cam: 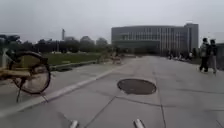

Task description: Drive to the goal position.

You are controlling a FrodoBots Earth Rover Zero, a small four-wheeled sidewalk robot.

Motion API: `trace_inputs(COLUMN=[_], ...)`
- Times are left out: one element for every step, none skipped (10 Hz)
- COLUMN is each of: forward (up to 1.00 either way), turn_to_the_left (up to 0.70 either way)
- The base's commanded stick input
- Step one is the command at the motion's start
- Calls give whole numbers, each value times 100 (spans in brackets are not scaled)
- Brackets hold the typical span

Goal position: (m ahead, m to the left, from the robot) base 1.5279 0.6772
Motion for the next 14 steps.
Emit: trace_inputs(forward=[100,100,100,100,100,100,100,100,100,81,62,43,23,4], turn_to_the_left=[4,4,4,4,4,4,4,4,4,3,2,2,1,0])
